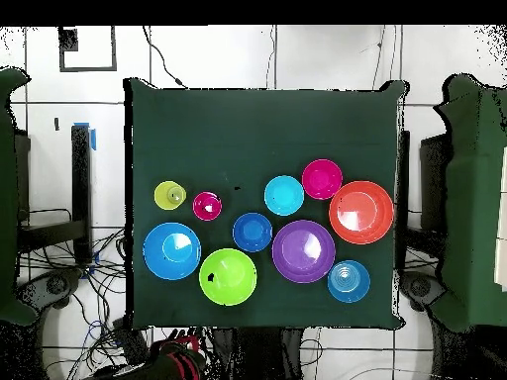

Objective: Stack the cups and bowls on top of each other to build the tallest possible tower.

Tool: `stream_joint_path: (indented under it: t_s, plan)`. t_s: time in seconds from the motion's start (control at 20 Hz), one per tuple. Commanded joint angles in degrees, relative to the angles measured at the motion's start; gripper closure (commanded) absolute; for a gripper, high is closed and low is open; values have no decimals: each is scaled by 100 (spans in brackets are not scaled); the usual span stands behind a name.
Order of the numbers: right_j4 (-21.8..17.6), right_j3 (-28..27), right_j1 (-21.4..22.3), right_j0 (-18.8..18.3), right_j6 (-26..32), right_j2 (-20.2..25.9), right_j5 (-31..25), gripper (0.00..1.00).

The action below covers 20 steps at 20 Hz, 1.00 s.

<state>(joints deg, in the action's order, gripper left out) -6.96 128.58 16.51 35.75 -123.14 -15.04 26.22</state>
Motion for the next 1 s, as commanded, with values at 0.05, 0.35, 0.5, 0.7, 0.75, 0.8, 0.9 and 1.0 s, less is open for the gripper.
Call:
stream_joint_path:
  t_s: [0.05, 0.35, 0.5, 0.7, 0.75, 0.8, 0.9, 1.0]
  plan:
    - [-221, -250, 80, -206, -331, 472, -731, 0]
    - [-300, -265, 104, -282, -311, 457, -772, 0]
    - [-362, -283, 146, -361, -279, 459, -834, 0]
    - [-469, -324, 159, -479, -234, 457, -880, 0]
    - [-496, -328, 160, -501, -228, 448, -884, 0]
    - [-526, -341, 166, -535, -218, 439, -902, 0]
    - [-575, -346, 155, -567, -225, 422, -892, 0]
    - [-626, -355, 141, -599, -235, 406, -875, 0]
